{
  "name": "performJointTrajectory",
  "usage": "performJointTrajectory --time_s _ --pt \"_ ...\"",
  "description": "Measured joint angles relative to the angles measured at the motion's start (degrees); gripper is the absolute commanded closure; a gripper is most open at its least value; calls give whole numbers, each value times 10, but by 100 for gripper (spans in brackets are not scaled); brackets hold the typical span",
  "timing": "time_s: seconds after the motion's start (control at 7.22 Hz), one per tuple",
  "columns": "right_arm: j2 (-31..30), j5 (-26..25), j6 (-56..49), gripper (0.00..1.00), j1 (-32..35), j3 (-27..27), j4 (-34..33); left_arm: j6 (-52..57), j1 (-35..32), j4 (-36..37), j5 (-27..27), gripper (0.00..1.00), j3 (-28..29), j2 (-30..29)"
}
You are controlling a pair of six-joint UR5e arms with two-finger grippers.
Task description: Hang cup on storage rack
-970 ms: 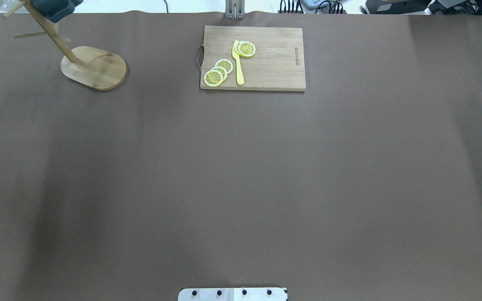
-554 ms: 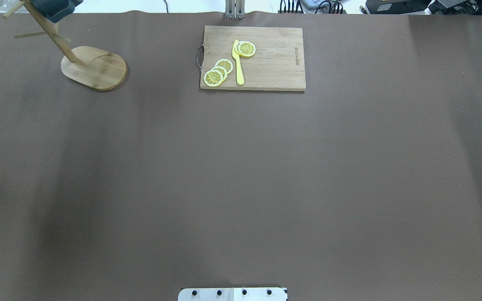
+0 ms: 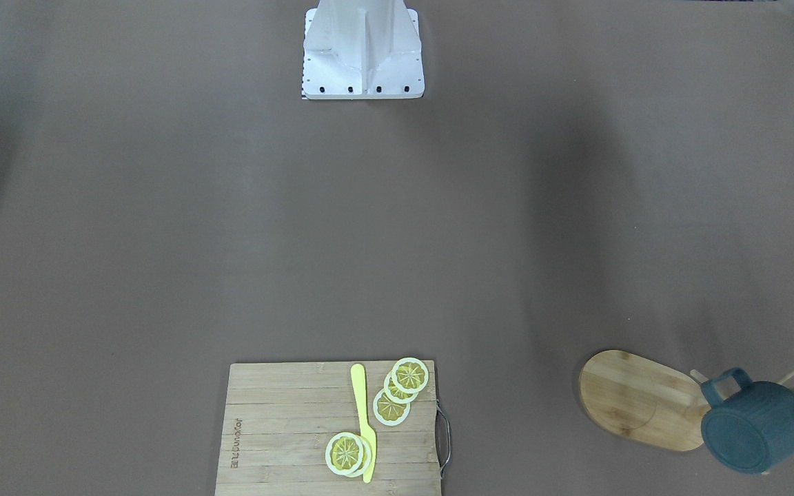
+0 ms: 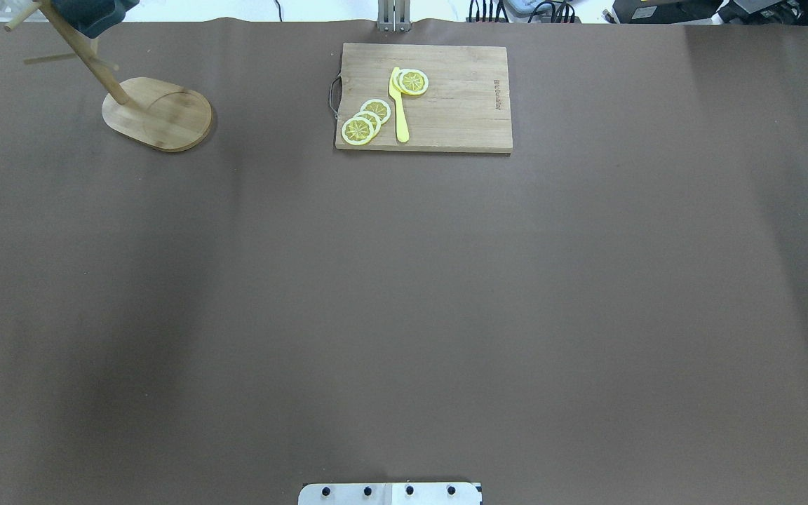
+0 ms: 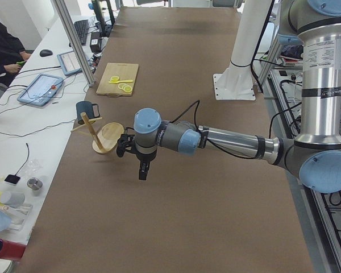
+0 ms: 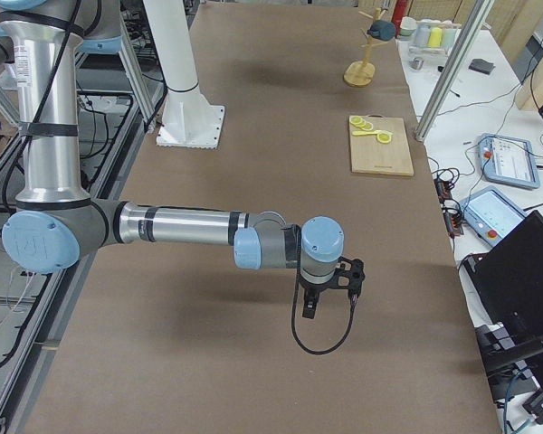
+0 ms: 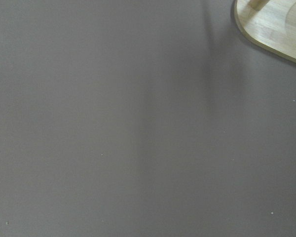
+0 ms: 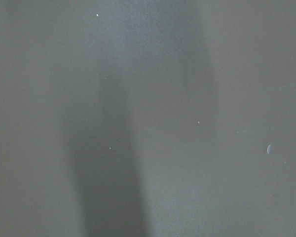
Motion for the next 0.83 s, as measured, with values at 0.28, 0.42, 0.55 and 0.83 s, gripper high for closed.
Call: performJointTrajectory --time_s 0.28,0.42,0.55,0.83 --pt "0 -2 0 0 0 0 0 28 -12 28 24 2 2 7" --pt "0 -7 0 0 0 0 0 32 -13 30 26 2 11 8" --pt "1 -9 1 0 0 0 0 34 -13 28 26 2 21 8" --pt "4 -14 1 0 0 1 0 36 -14 27 24 2 26 9"
